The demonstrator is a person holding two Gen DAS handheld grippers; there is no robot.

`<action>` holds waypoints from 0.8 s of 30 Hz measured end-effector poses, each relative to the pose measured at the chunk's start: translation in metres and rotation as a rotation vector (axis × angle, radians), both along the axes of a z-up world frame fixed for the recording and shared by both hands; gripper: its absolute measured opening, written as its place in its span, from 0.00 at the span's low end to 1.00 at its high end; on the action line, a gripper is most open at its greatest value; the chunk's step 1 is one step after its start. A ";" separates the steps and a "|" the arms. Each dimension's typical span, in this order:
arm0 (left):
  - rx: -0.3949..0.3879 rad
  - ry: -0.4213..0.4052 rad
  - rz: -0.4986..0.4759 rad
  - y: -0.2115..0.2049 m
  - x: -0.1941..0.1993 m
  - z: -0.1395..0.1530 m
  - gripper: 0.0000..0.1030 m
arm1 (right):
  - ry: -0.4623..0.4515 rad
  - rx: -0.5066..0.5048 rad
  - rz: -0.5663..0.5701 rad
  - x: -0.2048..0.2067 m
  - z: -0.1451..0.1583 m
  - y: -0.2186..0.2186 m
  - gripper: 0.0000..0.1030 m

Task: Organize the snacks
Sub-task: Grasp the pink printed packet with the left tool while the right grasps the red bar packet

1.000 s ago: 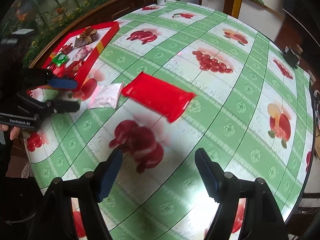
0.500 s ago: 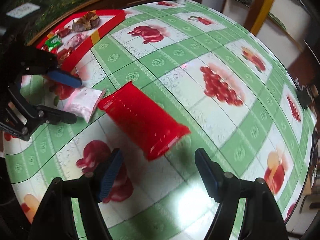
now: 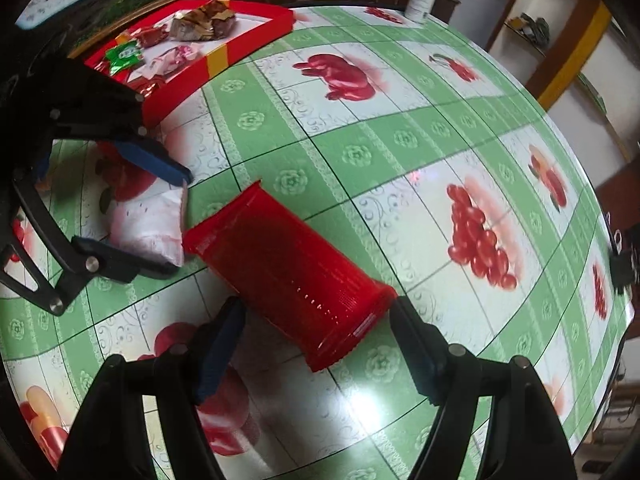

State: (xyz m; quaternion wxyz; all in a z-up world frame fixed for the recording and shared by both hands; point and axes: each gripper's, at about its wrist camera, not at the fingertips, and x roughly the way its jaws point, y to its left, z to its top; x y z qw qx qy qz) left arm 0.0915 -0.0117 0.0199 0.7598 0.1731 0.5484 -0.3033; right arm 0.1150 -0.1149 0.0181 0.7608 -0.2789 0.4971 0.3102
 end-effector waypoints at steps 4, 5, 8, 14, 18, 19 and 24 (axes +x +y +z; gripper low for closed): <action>-0.033 0.009 0.022 0.011 -0.007 0.006 0.58 | -0.005 -0.042 0.055 -0.003 0.001 0.009 0.75; -0.037 0.011 0.039 0.013 -0.009 0.007 0.58 | -0.004 -0.050 0.065 -0.002 0.000 0.011 0.75; -0.046 0.035 0.060 0.011 -0.011 0.001 0.58 | -0.007 -0.078 0.091 0.002 -0.002 0.020 0.78; -0.039 0.020 0.054 -0.001 -0.018 -0.004 0.65 | 0.036 -0.050 0.125 0.008 -0.011 0.033 0.79; -0.046 -0.004 0.056 -0.001 -0.019 -0.005 0.65 | 0.085 0.016 0.065 0.013 -0.013 0.025 0.78; -0.050 -0.012 0.057 0.001 -0.020 -0.005 0.65 | 0.084 0.032 0.042 0.013 -0.013 0.021 0.74; -0.050 -0.049 0.076 0.010 -0.028 -0.004 0.50 | 0.046 0.077 -0.083 -0.001 -0.011 0.000 0.57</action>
